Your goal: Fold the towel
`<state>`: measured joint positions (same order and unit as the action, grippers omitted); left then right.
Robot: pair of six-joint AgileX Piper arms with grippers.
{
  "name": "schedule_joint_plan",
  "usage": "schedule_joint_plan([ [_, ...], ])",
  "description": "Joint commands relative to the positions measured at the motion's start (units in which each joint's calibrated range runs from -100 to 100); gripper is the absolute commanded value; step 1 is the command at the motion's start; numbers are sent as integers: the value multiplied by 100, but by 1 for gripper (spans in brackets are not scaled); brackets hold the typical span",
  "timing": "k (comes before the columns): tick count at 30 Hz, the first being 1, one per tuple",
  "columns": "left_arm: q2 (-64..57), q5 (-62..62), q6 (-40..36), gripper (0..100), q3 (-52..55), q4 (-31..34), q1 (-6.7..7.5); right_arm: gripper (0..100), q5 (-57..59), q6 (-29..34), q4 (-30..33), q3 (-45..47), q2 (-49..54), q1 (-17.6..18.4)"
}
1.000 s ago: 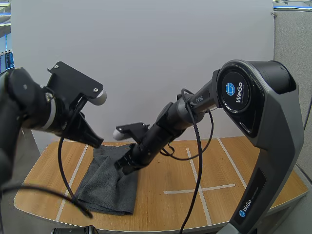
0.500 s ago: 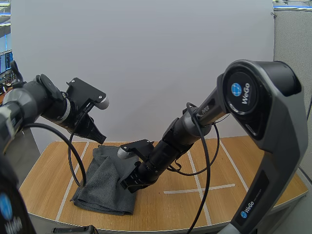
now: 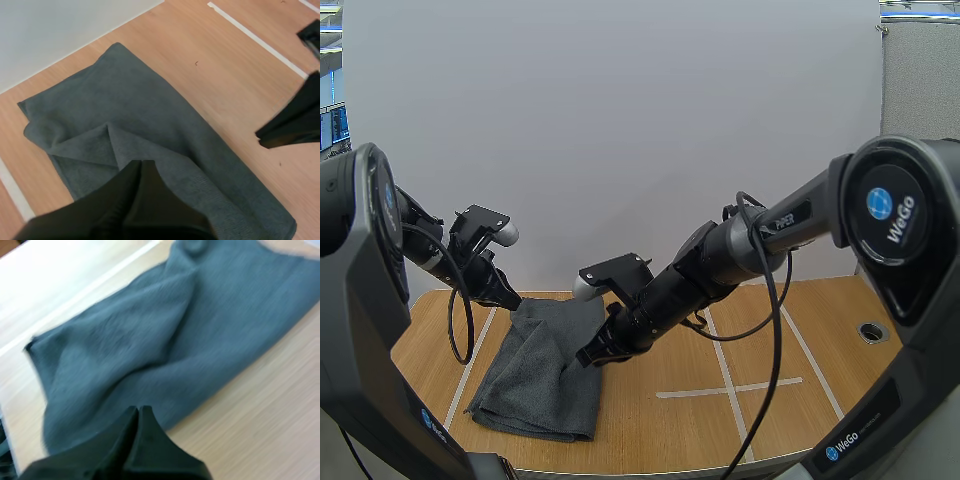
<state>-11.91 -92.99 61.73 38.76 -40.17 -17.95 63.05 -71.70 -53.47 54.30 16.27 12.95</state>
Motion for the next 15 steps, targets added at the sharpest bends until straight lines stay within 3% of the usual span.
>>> schedule_joint_plan([
  [1,-83,-701,-130,0,-107,-212,-49,0,-860,-441,-411,-978,-818,-21],
  [10,-869,-701,-304,0,-107,-524,-49,0,-706,-401,-584,-3269,-2818,-21],
  [15,-1296,-701,-433,0,-107,-627,-49,0,-562,-164,-513,-4095,-3552,-12],
])
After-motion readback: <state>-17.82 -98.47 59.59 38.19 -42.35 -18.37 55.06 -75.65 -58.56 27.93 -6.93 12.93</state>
